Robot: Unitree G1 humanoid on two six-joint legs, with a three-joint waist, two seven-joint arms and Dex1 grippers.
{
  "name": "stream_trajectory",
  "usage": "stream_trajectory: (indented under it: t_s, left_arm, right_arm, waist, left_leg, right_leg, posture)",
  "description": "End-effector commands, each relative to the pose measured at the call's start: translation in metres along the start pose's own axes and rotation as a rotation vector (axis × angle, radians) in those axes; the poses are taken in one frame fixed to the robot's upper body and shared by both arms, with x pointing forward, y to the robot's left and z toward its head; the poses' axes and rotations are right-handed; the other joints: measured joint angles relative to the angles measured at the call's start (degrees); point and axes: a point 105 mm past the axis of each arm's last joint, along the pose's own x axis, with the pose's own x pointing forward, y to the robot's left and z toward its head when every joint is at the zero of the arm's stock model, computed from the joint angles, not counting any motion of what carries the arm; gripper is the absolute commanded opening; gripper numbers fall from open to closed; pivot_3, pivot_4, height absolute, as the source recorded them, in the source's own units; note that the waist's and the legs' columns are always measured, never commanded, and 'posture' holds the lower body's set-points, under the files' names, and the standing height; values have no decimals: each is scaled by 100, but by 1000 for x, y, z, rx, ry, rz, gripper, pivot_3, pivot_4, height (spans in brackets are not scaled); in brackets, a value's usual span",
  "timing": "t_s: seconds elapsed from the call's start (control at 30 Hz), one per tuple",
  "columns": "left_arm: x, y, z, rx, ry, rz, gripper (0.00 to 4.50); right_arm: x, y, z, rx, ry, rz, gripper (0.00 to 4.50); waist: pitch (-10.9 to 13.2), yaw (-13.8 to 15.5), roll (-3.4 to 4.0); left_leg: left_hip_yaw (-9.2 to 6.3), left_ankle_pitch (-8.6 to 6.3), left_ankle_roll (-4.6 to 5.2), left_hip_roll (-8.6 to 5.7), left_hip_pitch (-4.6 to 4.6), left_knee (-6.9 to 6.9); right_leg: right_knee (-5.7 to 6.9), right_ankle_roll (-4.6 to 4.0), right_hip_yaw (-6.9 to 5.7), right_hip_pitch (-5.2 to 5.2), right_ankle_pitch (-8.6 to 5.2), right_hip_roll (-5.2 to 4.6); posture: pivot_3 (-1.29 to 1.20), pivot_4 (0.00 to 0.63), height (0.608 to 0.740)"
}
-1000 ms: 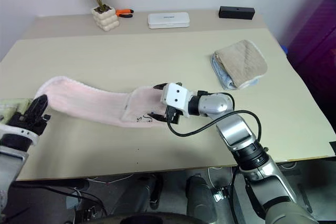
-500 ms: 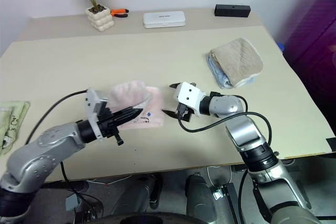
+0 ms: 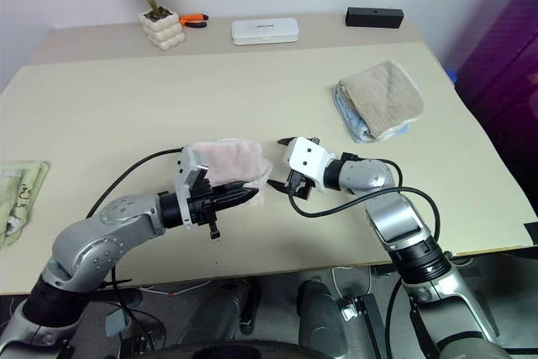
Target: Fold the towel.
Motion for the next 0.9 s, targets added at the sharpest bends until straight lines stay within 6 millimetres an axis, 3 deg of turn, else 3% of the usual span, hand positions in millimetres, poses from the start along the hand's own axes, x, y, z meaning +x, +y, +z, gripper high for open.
stream_trajectory:
  t_s: [0.03,0.07,0.2,0.27,0.37,0.47,0.53,0.6,0.73,0.83,0.9]
  left_arm:
    - [-20,8,5,11,15,53,2445]
    - [-27,11,5,-4,12,72,2844]
    - [-62,8,19,-88,-57,87,2844]
    - [-75,7,24,-104,-80,100,2905]
    - [-102,32,37,-64,-154,285,2074]
    - [-109,50,42,25,-138,413,580]
    - [-103,52,42,66,-127,424,560]
    - [-93,52,40,131,-100,419,560]
    - [-59,50,21,153,-47,348,560]
    - [-47,55,5,97,-38,341,560]
    - [-40,60,-15,101,22,346,560]
  right_arm:
    - [-7,-10,7,-40,-11,-36,4500]
    - [-9,-11,6,-39,-6,-38,4500]
    - [-19,-15,-2,-27,28,-30,4500]
    - [-23,-16,-5,-22,41,-29,3960]
    - [-30,-22,-8,-12,59,-34,2705]
    - [-28,-29,2,-9,21,-58,1060]
    - [-23,-33,15,45,-44,-82,49]
    - [-17,-29,29,101,-110,-58,49]
    - [11,-1,55,220,-229,45,49]
    - [29,16,51,257,-204,85,49]
    - [44,28,26,290,-105,77,49]
  waist:
    - [0,-15,0]
    - [0,-20,1]
    - [1,-9,-1]
    - [3,-1,1]
    - [3,7,1]
    - [2,6,0]
    - [3,6,0]
    - [2,4,0]
    - [2,2,1]
    - [1,-8,2]
    - [-1,-9,1]
  left_leg:
    - [0,0,0,0,0,0]
    - [0,0,0,0,0,-1]
    - [-1,0,0,1,0,-2]
    - [-1,-1,0,1,0,-1]
    - [-2,-1,0,1,0,2]
    - [-3,-1,0,1,0,8]
    - [-2,-1,0,1,0,8]
    - [-2,-1,0,1,0,7]
    - [-3,-1,-1,1,0,0]
    - [-2,-1,-1,1,0,-2]
    - [-2,0,-1,1,0,-2]
  right_leg:
    - [0,0,0,-1,0,1]
    - [1,0,0,-3,0,1]
    - [1,-1,0,-4,-1,0]
    - [-1,-3,0,-5,-2,0]
    - [-1,-18,-3,2,-10,-1]
    - [-1,-18,-3,5,-10,-2]
    - [-3,-19,-3,7,-10,-2]
    - [-3,-17,-3,6,-9,-2]
    - [-3,-4,-3,4,0,-1]
    - [-2,-2,-2,-2,3,0]
    - [1,-4,-2,-6,5,1]
  posture:
    - [0,150,740]
    - [0,150,740]
    - [0,150,740]
    - [0,150,740]
    - [0,150,740]
    - [0,150,740]
    - [0,150,740]
    - [0,150,740]
    - [0,150,740]
    - [0,150,740]
    - [0,150,740]
